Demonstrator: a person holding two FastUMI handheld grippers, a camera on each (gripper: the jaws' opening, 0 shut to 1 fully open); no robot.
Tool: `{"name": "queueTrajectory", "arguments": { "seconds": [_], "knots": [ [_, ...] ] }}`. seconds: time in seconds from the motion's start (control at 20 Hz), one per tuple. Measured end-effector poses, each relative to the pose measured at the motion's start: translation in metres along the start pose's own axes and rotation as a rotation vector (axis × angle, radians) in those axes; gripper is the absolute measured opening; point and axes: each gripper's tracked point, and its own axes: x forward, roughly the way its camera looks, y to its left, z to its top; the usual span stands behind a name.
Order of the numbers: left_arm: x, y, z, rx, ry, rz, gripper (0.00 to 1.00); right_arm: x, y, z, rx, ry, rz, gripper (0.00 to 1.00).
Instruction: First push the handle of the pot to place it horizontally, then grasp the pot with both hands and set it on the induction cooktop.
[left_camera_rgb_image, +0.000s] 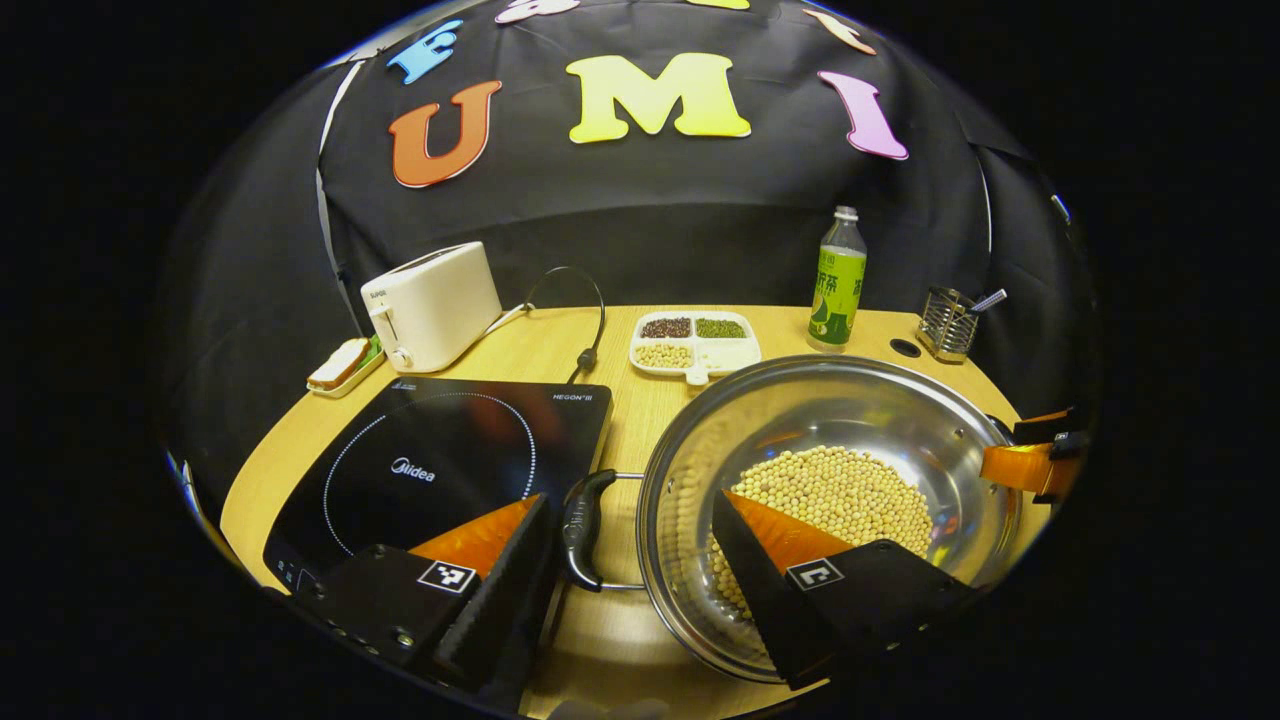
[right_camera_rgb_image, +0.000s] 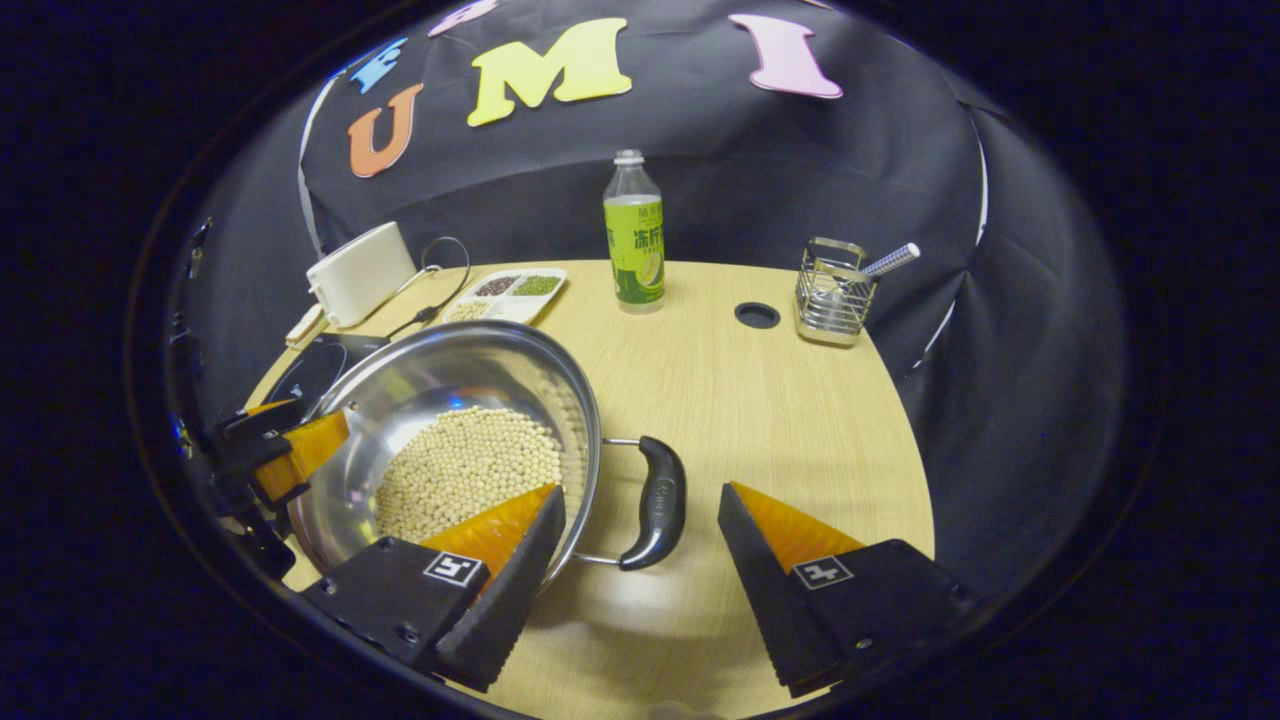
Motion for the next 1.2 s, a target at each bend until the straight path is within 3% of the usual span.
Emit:
{"name": "queueTrajectory", "arguments": {
  "seconds": [0.1,0.15,0.2,0.5,0.65,0.7,0.75,0.8,1.2],
  "knots": [
    [0.004,-0.002,-0.005,-0.004,0.022,0.004,0.96,0.006,0.001,0.000,-0.006,0.008,0.006,0.97],
    [0.003,-0.002,-0.002,0.003,0.015,0.007,0.90,0.008,0.001,0.000,-0.009,0.010,0.008,0.99],
    [0.007,-0.003,-0.003,0.006,0.019,0.008,0.98,0.011,0.002,0.000,-0.013,0.014,0.010,1.00],
    [0.008,-0.004,-0.004,0.025,0.033,0.024,0.97,0.021,0.011,-0.002,-0.016,0.042,0.022,0.92],
    [0.009,0.001,-0.004,0.034,0.041,0.046,0.96,0.022,0.010,-0.004,-0.022,0.057,0.008,0.77],
    [0.010,0.007,-0.004,0.034,0.040,0.060,0.92,0.022,0.011,-0.003,-0.019,0.061,0.004,0.76],
    [0.010,0.008,-0.003,0.031,0.044,0.062,0.81,0.021,0.010,-0.004,-0.016,0.070,0.000,0.74],
    [0.010,0.007,-0.004,0.030,0.047,0.061,0.75,0.021,0.010,-0.005,-0.016,0.081,-0.007,0.73],
    [0.006,0.006,-0.002,0.050,0.073,0.034,0.61,0.011,0.009,-0.011,0.030,0.131,-0.041,0.58]
  ]
}}
